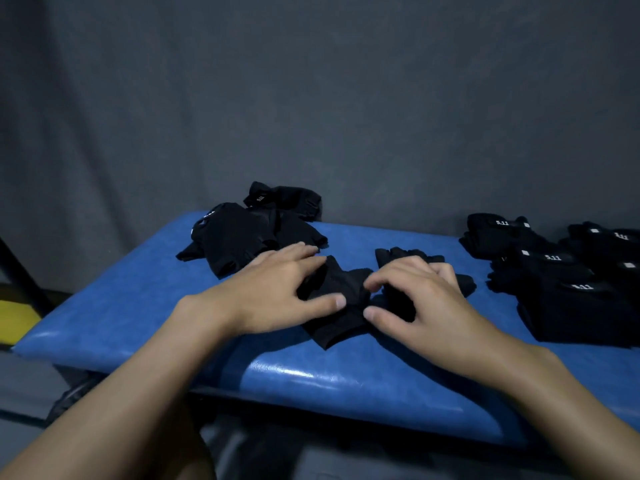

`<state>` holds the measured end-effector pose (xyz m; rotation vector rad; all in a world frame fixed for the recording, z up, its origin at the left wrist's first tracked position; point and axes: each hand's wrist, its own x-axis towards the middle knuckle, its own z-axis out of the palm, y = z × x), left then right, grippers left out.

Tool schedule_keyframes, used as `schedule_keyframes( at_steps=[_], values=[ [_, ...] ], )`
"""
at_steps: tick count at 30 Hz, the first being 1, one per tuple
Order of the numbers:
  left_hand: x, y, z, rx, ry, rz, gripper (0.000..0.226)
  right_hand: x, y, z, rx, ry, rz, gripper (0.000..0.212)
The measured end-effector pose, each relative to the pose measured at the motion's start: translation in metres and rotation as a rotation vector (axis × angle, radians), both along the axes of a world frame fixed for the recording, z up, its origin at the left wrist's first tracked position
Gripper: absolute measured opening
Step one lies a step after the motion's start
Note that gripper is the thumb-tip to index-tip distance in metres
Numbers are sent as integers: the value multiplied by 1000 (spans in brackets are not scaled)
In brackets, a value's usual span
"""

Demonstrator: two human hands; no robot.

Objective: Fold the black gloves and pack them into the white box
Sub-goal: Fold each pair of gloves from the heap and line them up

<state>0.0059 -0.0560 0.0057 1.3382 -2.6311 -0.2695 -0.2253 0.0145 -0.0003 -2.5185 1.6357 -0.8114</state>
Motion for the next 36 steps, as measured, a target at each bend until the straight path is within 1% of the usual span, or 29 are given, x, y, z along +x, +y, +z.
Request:
schedule_keyframes(
  at_steps=[2,3,5,7,9,11,14,20,23,27,29,32,34,36],
  values=[
    [6,7,0,-129,9,66,97,5,-12,7,2,-44,28,21],
    [6,12,-1,-172,-19,84,95,6,-16,12,21,-44,39,27],
    [10,19,-9,-180,-78,121,96,11,-29,19,123,2,71,45],
    [9,23,-15,-171,-111,123,98,12,-35,23,226,116,87,62],
    [8,25,-16,-178,-109,114,99,10,-38,24,328,218,90,73],
    [7,25,-15,-167,-105,111,102,7,-41,23,414,256,81,78],
    [8,22,-12,-125,-111,105,106,5,-46,17,471,298,102,79],
    [12,16,-13,-23,-125,51,109,4,-48,17,481,351,98,74],
    [12,11,-15,-17,-123,28,108,5,-49,18,467,396,79,77],
    [12,8,-17,-6,-118,10,106,5,-47,20,496,402,55,83],
    [13,9,-16,-33,-73,-6,101,6,-47,21,498,409,53,86],
    [15,9,-12,-93,49,-18,88,8,-50,25,473,400,66,86],
    [17,6,-9,-135,132,10,76,11,-55,31,465,373,85,82],
    [22,1,-6,-201,179,85,64,17,-60,37,478,334,96,78]
  ],
)
